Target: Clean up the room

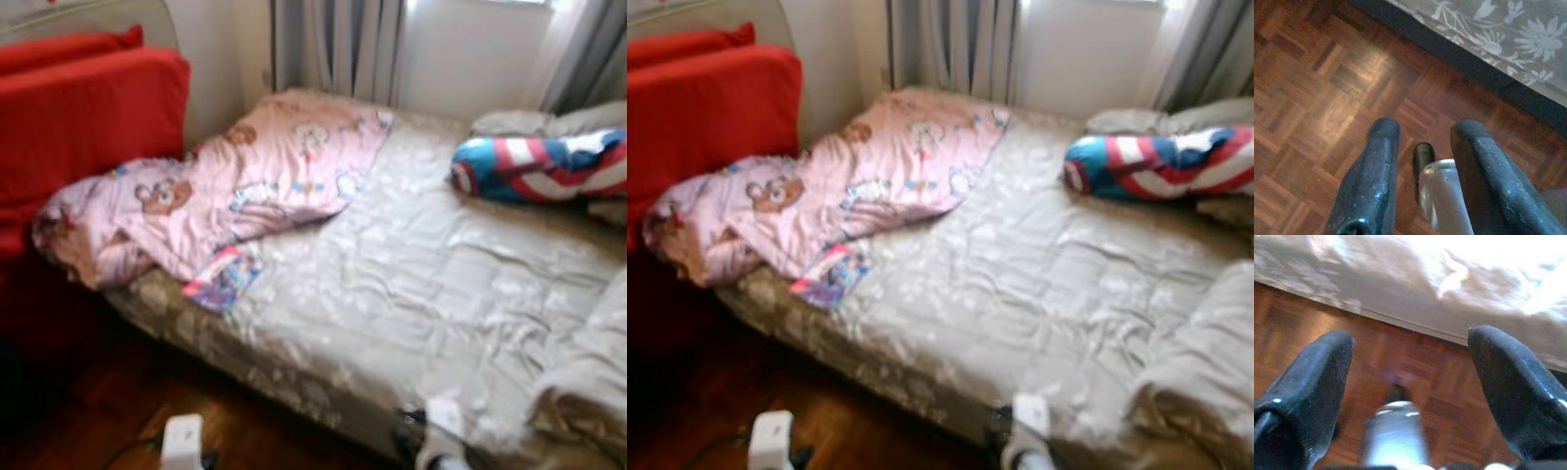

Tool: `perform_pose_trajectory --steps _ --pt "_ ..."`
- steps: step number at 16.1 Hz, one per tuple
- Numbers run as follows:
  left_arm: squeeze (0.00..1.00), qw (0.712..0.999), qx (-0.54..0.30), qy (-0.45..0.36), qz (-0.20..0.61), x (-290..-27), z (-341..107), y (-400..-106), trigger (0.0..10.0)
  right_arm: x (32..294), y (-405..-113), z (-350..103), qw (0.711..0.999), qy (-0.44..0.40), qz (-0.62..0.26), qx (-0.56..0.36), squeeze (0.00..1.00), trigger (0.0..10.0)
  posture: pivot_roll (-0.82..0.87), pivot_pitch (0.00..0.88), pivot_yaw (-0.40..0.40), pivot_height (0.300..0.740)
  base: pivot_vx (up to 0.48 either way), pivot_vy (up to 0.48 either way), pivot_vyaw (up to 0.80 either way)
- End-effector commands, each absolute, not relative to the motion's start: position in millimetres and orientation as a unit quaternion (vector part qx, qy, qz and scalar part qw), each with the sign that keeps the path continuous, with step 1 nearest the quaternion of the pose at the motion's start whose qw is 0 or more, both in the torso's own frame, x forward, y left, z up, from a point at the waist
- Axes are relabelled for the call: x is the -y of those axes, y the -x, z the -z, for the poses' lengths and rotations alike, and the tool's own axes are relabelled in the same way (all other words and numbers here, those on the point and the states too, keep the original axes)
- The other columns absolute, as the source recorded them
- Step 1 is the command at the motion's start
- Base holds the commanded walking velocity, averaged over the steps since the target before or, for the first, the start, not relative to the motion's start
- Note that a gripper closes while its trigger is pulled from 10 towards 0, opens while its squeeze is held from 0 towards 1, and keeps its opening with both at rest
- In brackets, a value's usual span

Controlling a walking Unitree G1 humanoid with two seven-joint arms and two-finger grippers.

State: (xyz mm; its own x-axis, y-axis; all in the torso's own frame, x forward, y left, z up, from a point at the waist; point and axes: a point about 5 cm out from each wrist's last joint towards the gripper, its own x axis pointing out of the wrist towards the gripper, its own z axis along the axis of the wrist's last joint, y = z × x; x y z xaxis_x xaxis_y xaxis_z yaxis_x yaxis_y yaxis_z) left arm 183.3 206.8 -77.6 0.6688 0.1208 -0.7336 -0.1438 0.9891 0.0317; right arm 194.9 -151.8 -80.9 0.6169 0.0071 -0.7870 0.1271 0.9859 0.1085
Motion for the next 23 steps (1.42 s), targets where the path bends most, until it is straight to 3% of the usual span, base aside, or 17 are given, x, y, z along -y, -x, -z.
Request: perform_pose_trajectory --steps 1,6,12,23 --pt "0.0 0.91 -0.407 0.026 -0.071 -201.6 79.5 -182.2 10.0 160.6 -192.4 81.9 0.894 -0.071 0.044 -0.44 0.0 10.0 0.02 0.013 -0.022 0.74 0.0 -0.255 0.0" --pt "0.0 0.91 -0.407 0.028 -0.071 -202.5 78.9 -183.5 10.0 161.2 -191.9 82.2 0.893 -0.072 0.045 -0.442 0.0 10.0 0.02 0.0 -0.024 0.74 0.0 -0.255 0.0" --pt "0.0 0.908 -0.412 0.028 -0.069 -203.1 80.5 -179.9 10.0 160.8 -190.3 83.1 0.891 -0.068 0.037 -0.447 0.0 10.0 0.03 0.0 -0.022 0.74 0.0 -0.253 -0.73" --pt "0.0 0.908 -0.412 0.027 -0.068 -203.1 80.4 -180.3 10.0 159.9 -190.5 82.8 0.893 -0.07 0.041 -0.442 0.0 10.0 0.02 0.0 -0.02 0.74 0.0 -0.254 0.0"
